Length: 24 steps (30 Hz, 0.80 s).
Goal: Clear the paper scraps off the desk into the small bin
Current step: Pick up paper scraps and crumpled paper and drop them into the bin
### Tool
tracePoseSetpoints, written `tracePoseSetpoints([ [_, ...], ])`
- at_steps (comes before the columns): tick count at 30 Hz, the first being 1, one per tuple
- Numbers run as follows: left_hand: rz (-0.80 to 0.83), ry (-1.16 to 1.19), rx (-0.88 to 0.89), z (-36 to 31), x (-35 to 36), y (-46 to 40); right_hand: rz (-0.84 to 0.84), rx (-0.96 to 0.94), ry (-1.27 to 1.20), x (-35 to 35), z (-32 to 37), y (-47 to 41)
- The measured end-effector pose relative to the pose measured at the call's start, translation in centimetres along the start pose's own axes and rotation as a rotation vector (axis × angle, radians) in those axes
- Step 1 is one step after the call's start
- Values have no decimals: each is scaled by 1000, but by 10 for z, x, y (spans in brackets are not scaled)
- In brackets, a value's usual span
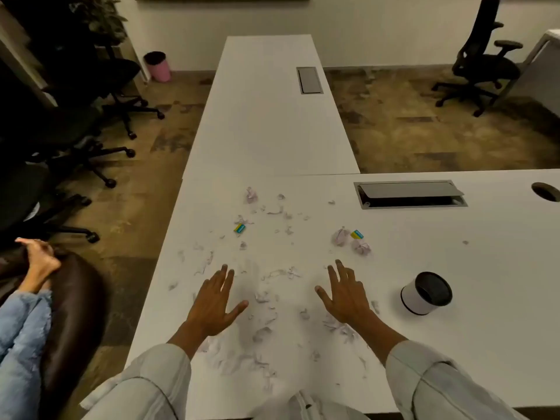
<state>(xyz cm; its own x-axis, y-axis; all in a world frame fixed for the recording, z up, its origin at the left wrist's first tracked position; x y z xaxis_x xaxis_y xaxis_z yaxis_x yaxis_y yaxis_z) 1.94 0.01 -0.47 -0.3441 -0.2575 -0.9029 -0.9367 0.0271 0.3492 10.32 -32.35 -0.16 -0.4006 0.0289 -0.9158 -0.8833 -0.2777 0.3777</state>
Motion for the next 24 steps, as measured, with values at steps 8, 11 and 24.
tracePoseSetpoints([
  [8,138,4,23,-25,57,23,69,49,-28,38,-19,20],
  [11,171,-9,43,-33,69,29,76,50,-74,49,-21,25],
  [24,297,-106,171,-56,84,43,63,7,-238,73,-7,25],
])
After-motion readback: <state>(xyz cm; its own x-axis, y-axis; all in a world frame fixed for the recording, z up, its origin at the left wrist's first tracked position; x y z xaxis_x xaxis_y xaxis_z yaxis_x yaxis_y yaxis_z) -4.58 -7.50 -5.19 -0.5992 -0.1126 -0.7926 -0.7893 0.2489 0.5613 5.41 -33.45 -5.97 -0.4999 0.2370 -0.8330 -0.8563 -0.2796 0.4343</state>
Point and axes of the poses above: each hand's wrist, its own y-axis away from the middle knuckle, its own x-axis out of the palm, z = x × y, the point moved 2 cm from there along -y, towards the middle knuckle, and after that the axes turned 7 degrees about z, right-handed, at the moved point
